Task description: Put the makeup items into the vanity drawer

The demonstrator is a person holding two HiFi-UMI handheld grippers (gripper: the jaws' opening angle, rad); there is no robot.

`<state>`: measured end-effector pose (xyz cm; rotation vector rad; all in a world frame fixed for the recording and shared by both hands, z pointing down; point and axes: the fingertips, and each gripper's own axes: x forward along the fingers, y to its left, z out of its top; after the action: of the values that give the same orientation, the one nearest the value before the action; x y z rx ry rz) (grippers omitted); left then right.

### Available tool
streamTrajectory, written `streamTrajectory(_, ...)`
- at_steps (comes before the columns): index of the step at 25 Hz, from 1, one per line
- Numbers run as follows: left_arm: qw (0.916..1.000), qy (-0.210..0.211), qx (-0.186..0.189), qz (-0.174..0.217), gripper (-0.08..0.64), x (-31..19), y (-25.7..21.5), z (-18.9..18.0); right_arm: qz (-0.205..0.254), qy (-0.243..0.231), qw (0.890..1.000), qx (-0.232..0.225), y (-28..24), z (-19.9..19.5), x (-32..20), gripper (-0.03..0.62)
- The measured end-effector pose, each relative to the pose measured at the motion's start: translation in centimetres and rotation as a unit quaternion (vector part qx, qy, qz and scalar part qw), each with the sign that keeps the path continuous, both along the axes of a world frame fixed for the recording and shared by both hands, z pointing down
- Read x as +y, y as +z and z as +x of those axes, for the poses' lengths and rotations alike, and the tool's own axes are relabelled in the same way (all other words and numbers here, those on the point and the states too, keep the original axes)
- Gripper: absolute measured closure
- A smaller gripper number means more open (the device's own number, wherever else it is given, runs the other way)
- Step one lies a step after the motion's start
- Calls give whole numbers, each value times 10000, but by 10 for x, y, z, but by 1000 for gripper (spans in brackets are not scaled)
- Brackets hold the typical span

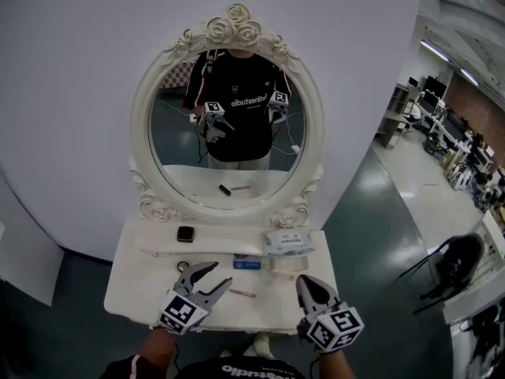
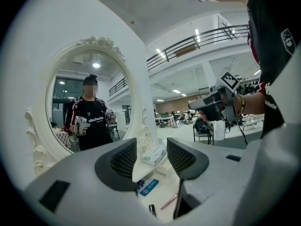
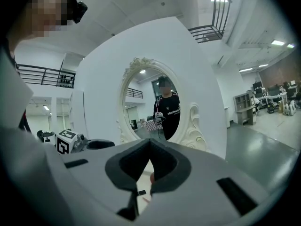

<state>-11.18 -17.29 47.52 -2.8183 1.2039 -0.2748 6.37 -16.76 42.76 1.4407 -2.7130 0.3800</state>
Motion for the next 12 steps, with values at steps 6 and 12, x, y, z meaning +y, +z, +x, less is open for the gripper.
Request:
streamTrajectory(6, 9975, 466, -455, -276, 370, -12, 41, 9, -131, 39, 9999, -42, 16, 2, -8, 589)
streamTrajectory(12, 9896, 873, -1041, -472, 370, -25, 91, 13, -256, 80, 9996, -24, 29, -1, -7, 589)
